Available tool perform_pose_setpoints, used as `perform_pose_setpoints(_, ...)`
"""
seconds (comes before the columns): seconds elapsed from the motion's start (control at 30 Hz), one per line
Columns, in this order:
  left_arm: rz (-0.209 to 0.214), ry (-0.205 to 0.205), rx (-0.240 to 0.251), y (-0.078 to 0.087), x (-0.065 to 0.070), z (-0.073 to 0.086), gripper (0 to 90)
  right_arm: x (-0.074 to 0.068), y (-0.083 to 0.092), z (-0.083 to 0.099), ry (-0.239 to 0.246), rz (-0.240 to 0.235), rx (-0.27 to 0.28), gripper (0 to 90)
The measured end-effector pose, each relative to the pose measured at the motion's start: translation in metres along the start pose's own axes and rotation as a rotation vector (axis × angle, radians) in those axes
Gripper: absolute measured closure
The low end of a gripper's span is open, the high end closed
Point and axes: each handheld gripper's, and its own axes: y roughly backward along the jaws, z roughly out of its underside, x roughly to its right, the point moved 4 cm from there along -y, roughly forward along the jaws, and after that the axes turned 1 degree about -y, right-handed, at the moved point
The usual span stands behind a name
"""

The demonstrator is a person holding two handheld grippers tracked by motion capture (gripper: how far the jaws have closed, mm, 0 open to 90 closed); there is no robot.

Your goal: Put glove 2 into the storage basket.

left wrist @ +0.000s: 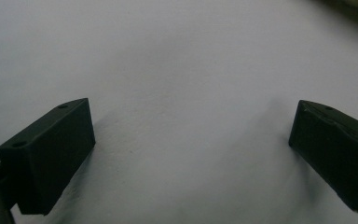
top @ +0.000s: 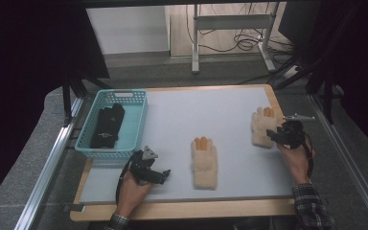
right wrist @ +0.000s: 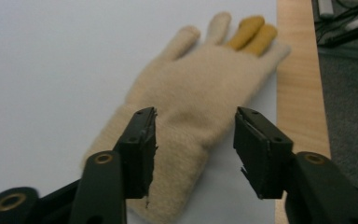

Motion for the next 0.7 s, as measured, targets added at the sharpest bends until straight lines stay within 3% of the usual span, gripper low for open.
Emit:
perform_pose_setpoints(0.17,0.0,0.0,0.0,0.0,0.0,0.0,0.6,0.0,-0.013,0.014,-0.021,-0.013,-0.031,45.6)
perform_pose_setpoints(0.3,0.0,0.0,0.0,0.0,0.0,0.0,0.6,-0.002,-0.017,0.016,-0.039,-0.031,-0.041,59.3)
perform_pose_setpoints(0.33,0.0,0.0,0.0,0.0,0.0,0.0,0.5,-0.002,-0.017,0.016,-0.039,-0.031,-0.041,59.3)
perform_pose_setpoints(0.37,0.0,-0.001,0.001,0.0,0.0,0.0,0.6,-0.004,-0.018,0.017,-0.04,-0.04,-0.038,67.6)
perform_pose_setpoints(0.4,0.0,-0.001,0.0,0.0,0.0,0.0,0.6,-0.004,-0.018,0.017,-0.04,-0.04,-0.038,67.6)
perform_pose_setpoints(0.47,-0.001,-0.001,0.0,0.0,0.0,0.0,0.6,-0.006,-0.017,0.017,-0.039,-0.036,-0.029,77.4)
perform_pose_setpoints(0.7,0.0,-0.001,0.0,0.0,0.0,0.0,0.6,-0.014,-0.006,0.01,0.005,-0.024,-0.001,79.0)
